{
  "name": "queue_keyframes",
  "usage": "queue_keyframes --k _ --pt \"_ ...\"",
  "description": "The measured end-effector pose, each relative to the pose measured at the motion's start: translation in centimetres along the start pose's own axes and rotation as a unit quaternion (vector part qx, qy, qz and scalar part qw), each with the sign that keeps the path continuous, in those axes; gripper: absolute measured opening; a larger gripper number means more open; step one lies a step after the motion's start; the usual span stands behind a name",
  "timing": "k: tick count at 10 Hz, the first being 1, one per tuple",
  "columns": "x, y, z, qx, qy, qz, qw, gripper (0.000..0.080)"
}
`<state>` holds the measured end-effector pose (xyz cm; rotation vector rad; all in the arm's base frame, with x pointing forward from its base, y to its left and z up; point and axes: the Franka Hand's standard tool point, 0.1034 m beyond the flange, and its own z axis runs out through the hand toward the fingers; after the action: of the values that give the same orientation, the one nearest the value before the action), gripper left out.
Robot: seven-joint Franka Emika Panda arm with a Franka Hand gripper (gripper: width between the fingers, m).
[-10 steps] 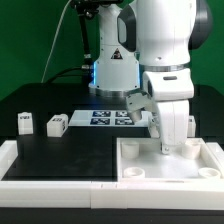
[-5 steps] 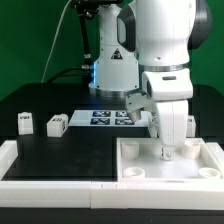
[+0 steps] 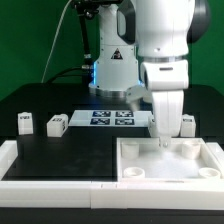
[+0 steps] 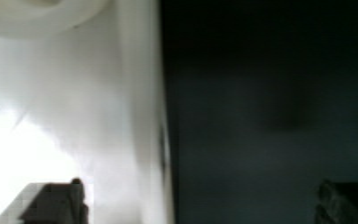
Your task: Assemble one leg
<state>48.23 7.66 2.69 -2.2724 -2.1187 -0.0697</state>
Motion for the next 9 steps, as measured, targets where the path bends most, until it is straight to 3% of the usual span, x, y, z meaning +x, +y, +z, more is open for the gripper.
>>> queue_keyframes --k 2,4,7,9 --pt "0.3 -1.9 -2.5 -0.009 -0.007 0.017 1.000 0.0649" --pt "0.6 -3.7 -4.0 -0.013 -0.013 0.061 0.998 0.0649" --pt "0.4 -3.6 -3.5 -0.010 -0.012 0.070 0.997 0.0649" --pt "0.5 -3.7 -3.4 -0.015 -0.002 0.196 0.980 0.0649"
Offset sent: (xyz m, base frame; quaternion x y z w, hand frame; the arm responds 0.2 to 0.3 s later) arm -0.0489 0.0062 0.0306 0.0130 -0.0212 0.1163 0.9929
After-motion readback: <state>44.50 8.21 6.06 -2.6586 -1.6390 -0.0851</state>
